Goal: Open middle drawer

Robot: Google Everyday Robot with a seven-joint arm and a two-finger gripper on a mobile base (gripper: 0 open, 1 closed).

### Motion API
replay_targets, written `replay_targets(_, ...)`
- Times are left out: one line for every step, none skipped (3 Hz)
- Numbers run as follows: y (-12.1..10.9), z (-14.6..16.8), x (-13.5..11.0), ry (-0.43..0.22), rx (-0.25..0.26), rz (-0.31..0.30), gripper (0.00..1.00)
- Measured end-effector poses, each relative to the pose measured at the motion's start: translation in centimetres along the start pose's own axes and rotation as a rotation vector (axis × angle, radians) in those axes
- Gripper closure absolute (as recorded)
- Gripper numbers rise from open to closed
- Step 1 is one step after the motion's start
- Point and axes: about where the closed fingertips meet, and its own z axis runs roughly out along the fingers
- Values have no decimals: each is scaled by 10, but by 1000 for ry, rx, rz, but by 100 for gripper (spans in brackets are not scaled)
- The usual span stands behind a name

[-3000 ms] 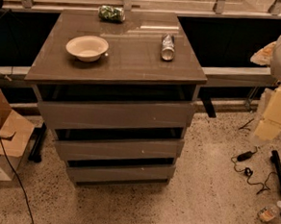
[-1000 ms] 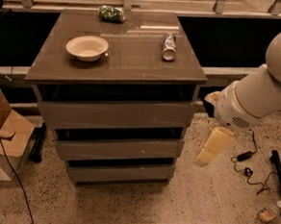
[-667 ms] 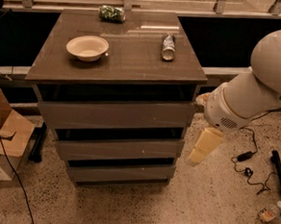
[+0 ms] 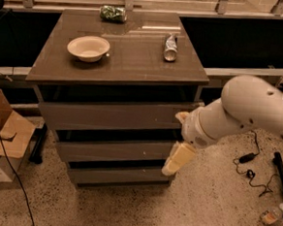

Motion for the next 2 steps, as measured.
replay_targets(-6,32,10,-82,10,31,0)
replay_targets(-14,86,39,-147,-31,64,0)
